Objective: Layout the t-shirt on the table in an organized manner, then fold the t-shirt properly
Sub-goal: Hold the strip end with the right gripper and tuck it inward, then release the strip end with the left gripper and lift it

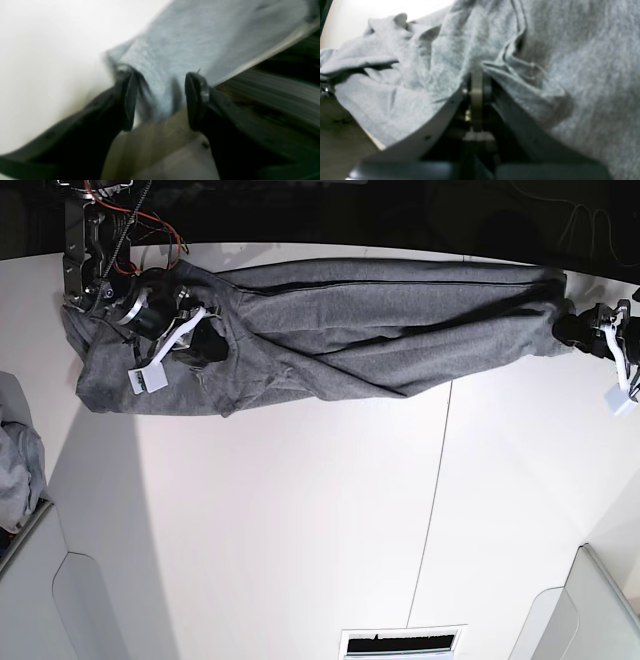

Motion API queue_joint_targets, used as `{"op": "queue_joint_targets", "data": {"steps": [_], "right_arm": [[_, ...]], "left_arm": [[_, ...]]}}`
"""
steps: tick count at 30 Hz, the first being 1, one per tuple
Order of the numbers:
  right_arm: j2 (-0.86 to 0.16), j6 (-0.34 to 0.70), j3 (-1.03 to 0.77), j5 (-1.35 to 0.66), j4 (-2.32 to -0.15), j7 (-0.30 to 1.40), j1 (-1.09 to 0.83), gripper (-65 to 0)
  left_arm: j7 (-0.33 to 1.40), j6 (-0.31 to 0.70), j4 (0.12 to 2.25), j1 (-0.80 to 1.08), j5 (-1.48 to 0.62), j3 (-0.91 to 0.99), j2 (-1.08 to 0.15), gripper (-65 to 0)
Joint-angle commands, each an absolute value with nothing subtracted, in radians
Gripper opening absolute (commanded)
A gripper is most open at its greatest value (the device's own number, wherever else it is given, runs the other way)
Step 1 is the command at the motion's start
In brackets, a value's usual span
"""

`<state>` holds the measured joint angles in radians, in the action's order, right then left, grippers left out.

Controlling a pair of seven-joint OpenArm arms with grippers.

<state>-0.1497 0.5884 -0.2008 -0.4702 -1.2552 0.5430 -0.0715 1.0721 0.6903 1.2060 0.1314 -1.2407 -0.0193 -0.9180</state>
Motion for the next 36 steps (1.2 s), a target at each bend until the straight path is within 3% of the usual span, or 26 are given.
{"op": "queue_joint_targets", "data": {"steps": [1,7,11,15,29,33,36], "right_arm": [[-0.173,0.554,-0.215,-0.422,-1.257,0.561,-0.061,-65.0],[-0.2,0.554,-0.228,-0.429,-1.257,0.558,-0.056,-65.0],[-0.199,0.554,-0.228,-0.43,-1.257,0.557,-0.056,-65.0],[-0.199,0.554,-0.228,-0.43,-1.258,0.558,-0.056,-65.0],[-0.199,0.554,-0.228,-0.43,-1.257,0.561,-0.056,-65.0],[-0.199,0.554,-0.228,-0.43,-1.257,0.561,-0.058,-65.0],[-0.199,0.554,-0.228,-0.43,-1.257,0.562,-0.059,-65.0]], "left_arm": [[1.045,0.698,1.204,0.129,-1.233,-0.005,-0.957,-31.4],[0.977,0.698,1.121,0.136,-1.221,-0.004,-0.979,-31.4],[0.973,0.698,1.061,0.136,-1.366,0.038,-0.96,-31.4],[0.991,0.698,1.018,0.136,-1.443,0.083,-0.9,-26.3],[0.946,0.698,1.0,0.132,-1.341,0.09,-0.797,-25.9],[0.958,0.698,1.0,0.131,-1.358,0.218,-0.801,-25.9],[1.062,0.698,1.006,0.131,-1.458,0.32,-0.805,-25.9]]}}
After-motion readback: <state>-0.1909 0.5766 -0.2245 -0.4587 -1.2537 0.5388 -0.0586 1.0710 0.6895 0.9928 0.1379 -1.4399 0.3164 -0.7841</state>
